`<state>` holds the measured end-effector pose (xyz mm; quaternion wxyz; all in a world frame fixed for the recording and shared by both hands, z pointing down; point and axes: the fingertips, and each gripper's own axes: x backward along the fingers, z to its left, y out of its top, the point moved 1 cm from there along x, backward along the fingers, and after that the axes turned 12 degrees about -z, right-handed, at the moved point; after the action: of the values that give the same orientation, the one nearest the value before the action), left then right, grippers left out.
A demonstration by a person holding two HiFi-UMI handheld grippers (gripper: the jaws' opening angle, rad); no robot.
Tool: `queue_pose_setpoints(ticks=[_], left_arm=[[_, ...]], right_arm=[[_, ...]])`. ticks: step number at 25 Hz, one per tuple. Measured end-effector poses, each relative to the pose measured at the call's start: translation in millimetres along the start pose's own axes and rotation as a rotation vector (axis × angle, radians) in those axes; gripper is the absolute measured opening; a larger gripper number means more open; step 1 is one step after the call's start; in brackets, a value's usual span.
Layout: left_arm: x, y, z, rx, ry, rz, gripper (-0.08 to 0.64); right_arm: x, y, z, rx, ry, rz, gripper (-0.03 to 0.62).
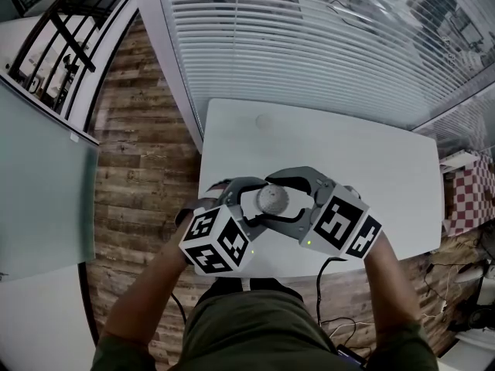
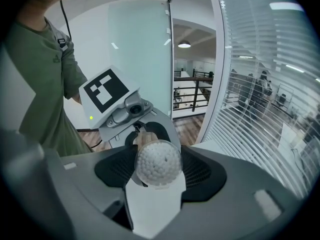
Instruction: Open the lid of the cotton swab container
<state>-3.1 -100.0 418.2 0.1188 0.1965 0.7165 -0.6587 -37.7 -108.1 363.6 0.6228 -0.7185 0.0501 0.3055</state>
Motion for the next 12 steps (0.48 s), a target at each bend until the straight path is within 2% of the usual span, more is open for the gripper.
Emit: queue_pose_setpoints(ticks=[12], left_arm=[[-3, 10, -1, -0.008, -0.001, -0.019, 0.261]], right_arm=[[12, 5, -1, -0.011, 0.0, -0.075, 0.275]])
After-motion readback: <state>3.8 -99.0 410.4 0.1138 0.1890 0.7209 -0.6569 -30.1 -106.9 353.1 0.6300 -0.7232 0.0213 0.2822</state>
